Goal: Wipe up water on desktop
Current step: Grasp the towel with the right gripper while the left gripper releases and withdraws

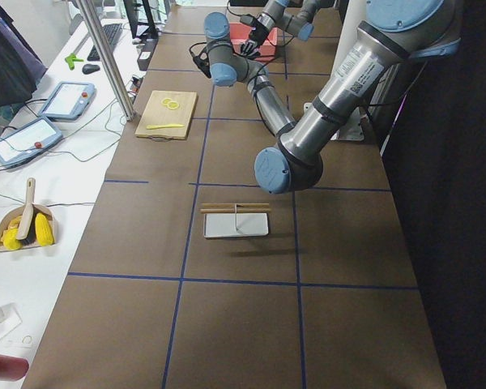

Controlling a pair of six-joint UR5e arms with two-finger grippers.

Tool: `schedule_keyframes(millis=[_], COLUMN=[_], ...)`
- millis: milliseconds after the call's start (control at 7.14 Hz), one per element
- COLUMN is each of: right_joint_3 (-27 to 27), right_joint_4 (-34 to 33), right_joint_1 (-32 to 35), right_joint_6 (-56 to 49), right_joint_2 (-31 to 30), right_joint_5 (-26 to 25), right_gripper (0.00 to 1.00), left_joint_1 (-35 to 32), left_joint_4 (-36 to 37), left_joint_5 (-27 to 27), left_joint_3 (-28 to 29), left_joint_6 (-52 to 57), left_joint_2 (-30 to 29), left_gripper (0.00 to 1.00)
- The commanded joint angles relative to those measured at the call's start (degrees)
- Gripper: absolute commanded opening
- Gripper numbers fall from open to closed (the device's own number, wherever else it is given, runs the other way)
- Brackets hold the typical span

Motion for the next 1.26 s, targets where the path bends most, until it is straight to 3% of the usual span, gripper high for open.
schedule_keyframes(millis=[0, 280, 700, 840, 1120], right_joint_3=[4.09, 4.90, 2.97, 1.92, -2.82], right_joint_4=[-18.18, -33.22, -47.65, -50.75, -49.21], right_joint_1=[-0.21, -0.64, 4.34, 4.80, 5.67], right_joint_6=[-0.31, -0.84, -10.91, -14.86, -14.99], right_joint_2=[0.37, 1.69, 1.96, 1.87, 2.13], right_joint_5=[-3.25, -2.73, 9.10, 8.97, 9.40], right_gripper=[0.00, 0.00, 0.00, 0.00, 0.00], left_joint_1=[-5.37, -10.47, -15.49, -18.20, -24.78], left_joint_4=[0.25, 0.34, 0.34, 0.43, 0.52], left_joint_5=[-5.19, -7.49, -7.85, -7.76, -6.54], left_joint_3=[-2.92, -5.20, -12.58, -13.99, -15.50], left_joint_6=[3.86, 6.48, 20.70, 24.40, 41.12], left_joint_2=[4.94, 8.10, 20.74, 24.35, 32.95], left_gripper=[1.00, 1.00, 1.00, 1.00, 1.00])
